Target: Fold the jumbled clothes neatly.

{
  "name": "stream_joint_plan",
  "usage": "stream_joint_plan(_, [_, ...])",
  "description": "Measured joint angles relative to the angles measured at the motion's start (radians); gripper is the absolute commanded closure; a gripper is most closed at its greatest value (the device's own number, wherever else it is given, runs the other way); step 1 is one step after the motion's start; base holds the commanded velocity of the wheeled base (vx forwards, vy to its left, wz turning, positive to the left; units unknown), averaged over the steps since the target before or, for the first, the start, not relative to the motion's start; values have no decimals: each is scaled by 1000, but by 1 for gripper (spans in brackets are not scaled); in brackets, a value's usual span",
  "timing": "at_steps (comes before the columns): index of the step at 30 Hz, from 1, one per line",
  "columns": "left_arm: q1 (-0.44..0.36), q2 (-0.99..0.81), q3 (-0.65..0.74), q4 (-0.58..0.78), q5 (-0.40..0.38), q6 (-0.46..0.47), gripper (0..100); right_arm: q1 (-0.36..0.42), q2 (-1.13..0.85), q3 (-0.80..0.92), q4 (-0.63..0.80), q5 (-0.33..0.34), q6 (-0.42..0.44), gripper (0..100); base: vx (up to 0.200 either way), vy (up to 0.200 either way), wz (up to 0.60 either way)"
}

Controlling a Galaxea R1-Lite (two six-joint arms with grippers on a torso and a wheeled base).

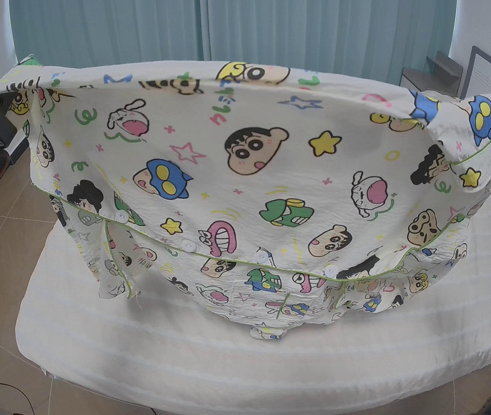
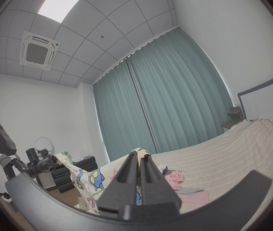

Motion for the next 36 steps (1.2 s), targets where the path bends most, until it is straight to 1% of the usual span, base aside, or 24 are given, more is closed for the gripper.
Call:
stream_joint_plan(16, [0,2,0,-1,0,0,100,1,9,5,0,4,2,100,0,-200,0])
stream_joint_plan(22, [0,3,0,-1,1,13,100,1,11,4,1,22,3,100,0,-200,0])
stream_joint_plan(36, [-14,3,-1,-1,2,15,100,0,15,-6,1,22,3,100,0,-200,0])
